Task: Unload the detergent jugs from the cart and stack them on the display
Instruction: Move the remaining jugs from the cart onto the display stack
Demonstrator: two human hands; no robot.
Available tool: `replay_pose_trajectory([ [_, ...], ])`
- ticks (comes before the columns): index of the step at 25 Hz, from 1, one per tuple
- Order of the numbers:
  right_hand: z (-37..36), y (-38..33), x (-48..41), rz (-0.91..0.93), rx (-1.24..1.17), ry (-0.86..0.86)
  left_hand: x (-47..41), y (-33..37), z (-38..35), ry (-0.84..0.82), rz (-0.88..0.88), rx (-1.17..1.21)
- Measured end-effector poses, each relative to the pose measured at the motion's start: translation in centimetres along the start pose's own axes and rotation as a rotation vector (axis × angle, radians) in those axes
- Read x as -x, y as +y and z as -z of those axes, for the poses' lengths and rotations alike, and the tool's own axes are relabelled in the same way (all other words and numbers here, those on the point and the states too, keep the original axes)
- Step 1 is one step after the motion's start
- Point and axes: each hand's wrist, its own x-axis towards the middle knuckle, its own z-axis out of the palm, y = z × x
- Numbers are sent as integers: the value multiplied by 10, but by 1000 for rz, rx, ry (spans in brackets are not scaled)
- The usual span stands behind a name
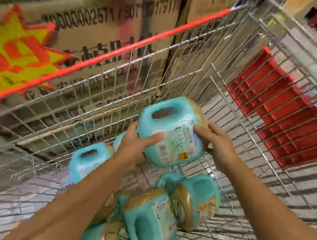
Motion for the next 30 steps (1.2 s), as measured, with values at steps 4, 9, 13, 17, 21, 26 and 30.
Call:
replay_pose_trajectory([
  [4,-24,-46,69,183,-22,-84,78,48,14,-8,-45,155],
  [9,-51,-58,160,354,-146,88,161,60,29,19,-286,115],
  [13,-68,-54,196,358,-222,198,192,59,35,-46,-242,295],
  [17,-83,-57,215,303,-377,259,210,59,31,2,-351,426],
  [21,-108,-66,243,86,-427,97,225,63,23,110,-530,286],
  [26,-106,-91,246,-27,-491,-84,246,52,10,158,-740,25],
  [30,-103,-85,241,51,-478,13,248,47,10,49,-788,16],
])
